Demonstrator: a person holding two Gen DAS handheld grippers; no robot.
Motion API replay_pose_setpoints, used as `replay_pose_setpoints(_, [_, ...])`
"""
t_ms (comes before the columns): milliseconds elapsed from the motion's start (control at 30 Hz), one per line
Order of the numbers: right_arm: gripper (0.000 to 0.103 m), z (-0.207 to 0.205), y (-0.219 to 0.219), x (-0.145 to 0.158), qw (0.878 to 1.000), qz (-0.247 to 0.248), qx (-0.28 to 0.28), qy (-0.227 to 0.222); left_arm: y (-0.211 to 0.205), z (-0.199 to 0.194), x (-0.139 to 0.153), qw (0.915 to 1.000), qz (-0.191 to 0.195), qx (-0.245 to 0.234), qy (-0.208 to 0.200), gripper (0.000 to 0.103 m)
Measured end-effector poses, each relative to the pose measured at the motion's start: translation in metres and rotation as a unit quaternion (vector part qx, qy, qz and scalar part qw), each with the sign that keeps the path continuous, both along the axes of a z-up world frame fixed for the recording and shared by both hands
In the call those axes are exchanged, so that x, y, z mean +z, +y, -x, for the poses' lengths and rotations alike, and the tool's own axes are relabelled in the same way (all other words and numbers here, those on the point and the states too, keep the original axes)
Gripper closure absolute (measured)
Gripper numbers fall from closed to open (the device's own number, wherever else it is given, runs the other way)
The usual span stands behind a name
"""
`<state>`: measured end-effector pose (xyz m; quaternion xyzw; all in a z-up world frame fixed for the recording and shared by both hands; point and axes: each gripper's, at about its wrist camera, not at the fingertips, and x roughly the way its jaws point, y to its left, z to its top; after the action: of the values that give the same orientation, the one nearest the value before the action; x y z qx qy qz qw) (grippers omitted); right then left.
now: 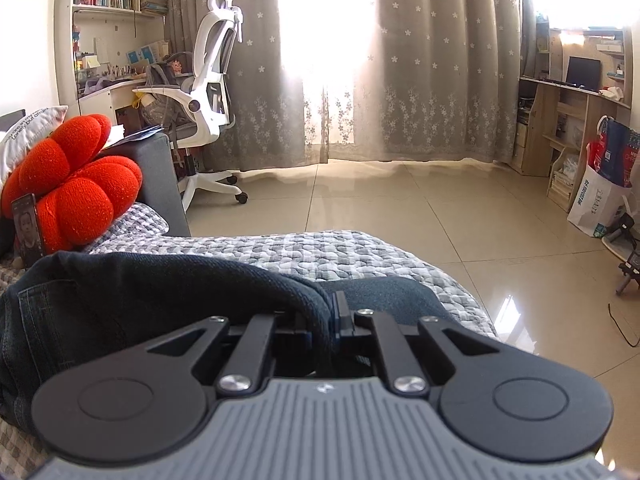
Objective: Fold clothes
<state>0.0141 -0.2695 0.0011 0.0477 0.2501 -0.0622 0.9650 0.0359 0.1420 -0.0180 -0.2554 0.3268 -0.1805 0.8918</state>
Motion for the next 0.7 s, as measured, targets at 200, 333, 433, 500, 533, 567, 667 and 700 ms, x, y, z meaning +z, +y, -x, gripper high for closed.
replay_pose_setpoints(200, [0.093, 0.01, -0.002, -0.007, 0.999, 0.021, 0.015, 0.027, -0.014, 0.009, 0.001, 0.9994, -0.012, -0.023, -0.021, 0.071])
replay_pose_setpoints(333, [0.093, 0.015, -0.008, -0.016, 0.998, 0.024, 0.021, 0.049, -0.02, 0.015, 0.005, 0.998, -0.037, -0.038, -0.033, 0.082])
replay_pose_setpoints(433, [0.093, 0.02, -0.012, -0.02, 0.997, 0.027, 0.027, 0.061, -0.016, 0.021, 0.012, 0.997, -0.037, -0.06, -0.031, 0.09])
replay_pose_setpoints(500, [0.093, 0.024, -0.014, -0.021, 0.997, 0.031, 0.032, 0.066, -0.012, 0.024, 0.014, 0.9961, -0.035, -0.078, -0.021, 0.092])
replay_pose_setpoints(533, [0.093, 0.025, -0.014, -0.021, 0.996, 0.034, 0.034, 0.069, -0.011, 0.026, 0.015, 0.9954, -0.036, -0.087, -0.017, 0.094])
replay_pose_setpoints(567, [0.093, 0.027, -0.016, -0.022, 0.996, 0.037, 0.037, 0.074, -0.01, 0.028, 0.015, 0.9945, -0.038, -0.097, -0.013, 0.095])
replay_pose_setpoints(667, [0.093, 0.03, -0.02, -0.023, 0.994, 0.04, 0.046, 0.089, -0.01, 0.036, 0.015, 0.9896, -0.051, -0.134, -0.006, 0.095])
replay_pose_setpoints(700, [0.093, 0.031, -0.022, -0.024, 0.994, 0.04, 0.047, 0.094, -0.01, 0.039, 0.014, 0.9876, -0.056, -0.147, -0.006, 0.095])
